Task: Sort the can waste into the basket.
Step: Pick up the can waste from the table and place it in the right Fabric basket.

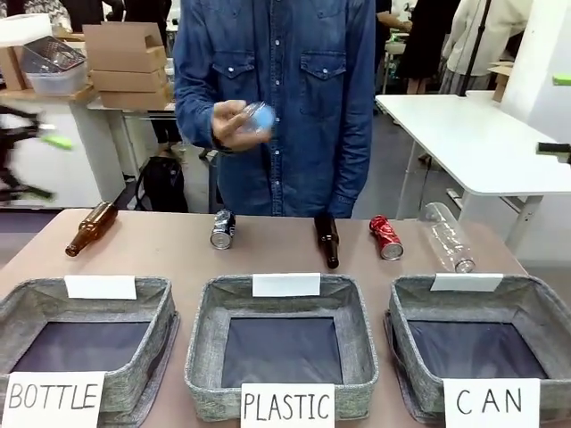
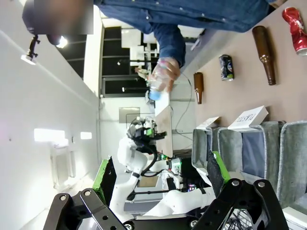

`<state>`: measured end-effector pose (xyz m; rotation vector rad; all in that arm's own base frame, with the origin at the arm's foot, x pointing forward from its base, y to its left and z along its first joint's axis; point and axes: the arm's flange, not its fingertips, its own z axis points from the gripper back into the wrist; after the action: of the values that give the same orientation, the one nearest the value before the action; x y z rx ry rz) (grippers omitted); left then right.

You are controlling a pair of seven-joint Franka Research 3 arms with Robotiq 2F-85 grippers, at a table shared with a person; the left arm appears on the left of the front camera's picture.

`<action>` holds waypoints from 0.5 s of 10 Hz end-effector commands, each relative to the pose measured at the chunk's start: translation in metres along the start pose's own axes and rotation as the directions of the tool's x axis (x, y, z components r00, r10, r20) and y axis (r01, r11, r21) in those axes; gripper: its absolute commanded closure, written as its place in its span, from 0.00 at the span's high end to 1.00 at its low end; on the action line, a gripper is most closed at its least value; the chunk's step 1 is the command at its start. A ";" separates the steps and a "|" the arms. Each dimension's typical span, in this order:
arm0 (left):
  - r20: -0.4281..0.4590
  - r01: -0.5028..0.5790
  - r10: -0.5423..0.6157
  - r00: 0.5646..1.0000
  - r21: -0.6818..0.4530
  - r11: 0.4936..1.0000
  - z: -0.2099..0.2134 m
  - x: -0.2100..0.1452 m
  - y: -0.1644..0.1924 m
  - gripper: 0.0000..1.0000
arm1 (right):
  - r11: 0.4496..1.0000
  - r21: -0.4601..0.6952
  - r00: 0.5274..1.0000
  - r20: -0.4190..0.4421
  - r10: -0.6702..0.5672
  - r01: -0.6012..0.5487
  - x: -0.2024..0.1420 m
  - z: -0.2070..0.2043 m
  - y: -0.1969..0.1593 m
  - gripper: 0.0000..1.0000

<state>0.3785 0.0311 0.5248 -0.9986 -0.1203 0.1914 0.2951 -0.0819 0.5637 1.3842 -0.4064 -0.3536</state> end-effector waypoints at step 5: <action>0.080 -0.083 0.087 0.993 -0.051 0.995 0.052 0.016 0.012 1.00 | 1.000 0.014 1.000 -0.001 -0.001 0.001 0.002 -0.001 0.003 1.00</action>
<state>0.4313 0.0705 0.5325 -1.0293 -0.0782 0.2257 0.2953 -0.0817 0.5637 1.3831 -0.4057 -0.3534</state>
